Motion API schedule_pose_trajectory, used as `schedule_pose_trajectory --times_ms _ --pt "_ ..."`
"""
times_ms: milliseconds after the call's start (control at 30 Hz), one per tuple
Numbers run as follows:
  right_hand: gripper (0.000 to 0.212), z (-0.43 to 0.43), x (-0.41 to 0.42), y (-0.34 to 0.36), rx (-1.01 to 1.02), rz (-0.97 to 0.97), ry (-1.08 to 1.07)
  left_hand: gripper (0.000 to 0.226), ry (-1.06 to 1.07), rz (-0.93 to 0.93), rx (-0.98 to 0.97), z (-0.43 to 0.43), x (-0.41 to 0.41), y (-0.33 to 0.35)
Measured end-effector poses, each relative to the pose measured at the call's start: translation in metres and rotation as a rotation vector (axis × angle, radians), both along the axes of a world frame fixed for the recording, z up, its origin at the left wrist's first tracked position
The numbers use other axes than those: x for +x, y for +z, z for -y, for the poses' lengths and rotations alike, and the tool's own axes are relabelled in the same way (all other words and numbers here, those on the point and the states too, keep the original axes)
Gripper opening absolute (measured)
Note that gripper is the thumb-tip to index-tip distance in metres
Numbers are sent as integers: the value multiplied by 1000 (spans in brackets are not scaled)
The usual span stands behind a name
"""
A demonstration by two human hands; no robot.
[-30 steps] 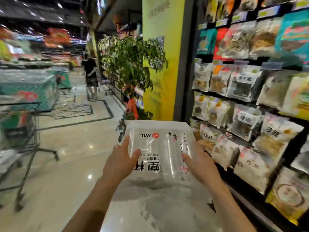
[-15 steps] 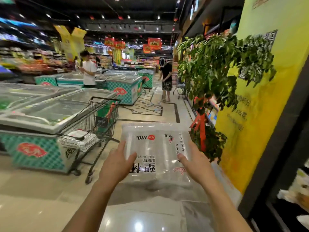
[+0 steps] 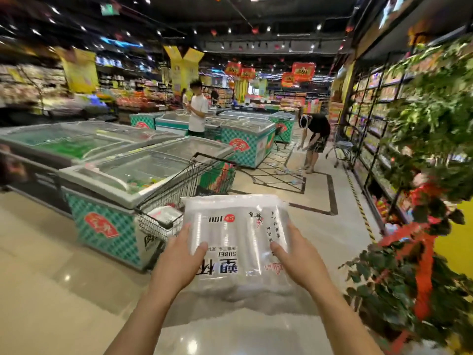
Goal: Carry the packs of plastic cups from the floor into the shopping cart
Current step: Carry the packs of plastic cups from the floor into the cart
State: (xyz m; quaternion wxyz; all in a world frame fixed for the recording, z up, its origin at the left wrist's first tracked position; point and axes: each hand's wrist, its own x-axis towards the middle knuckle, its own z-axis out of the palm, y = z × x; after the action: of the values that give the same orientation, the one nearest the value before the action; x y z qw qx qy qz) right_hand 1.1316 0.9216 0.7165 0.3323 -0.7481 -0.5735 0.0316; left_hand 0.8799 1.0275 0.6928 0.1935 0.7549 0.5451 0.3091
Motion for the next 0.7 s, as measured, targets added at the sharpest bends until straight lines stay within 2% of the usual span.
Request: schedule_pose_trajectory --times_ms 133,300,567,700 --pt "79 -106 0 4 13 -55 45 75 49 -2 -3 -95 0 4" --pt "68 -223 10 -6 -44 -105 27 69 102 -30 4 -197 2 5" --pt "72 -428 53 -38 -55 -103 129 67 152 -1 0 -366 40 -18" --pt "74 -547 89 -53 -94 -91 208 64 244 38 -43 -465 74 -34"
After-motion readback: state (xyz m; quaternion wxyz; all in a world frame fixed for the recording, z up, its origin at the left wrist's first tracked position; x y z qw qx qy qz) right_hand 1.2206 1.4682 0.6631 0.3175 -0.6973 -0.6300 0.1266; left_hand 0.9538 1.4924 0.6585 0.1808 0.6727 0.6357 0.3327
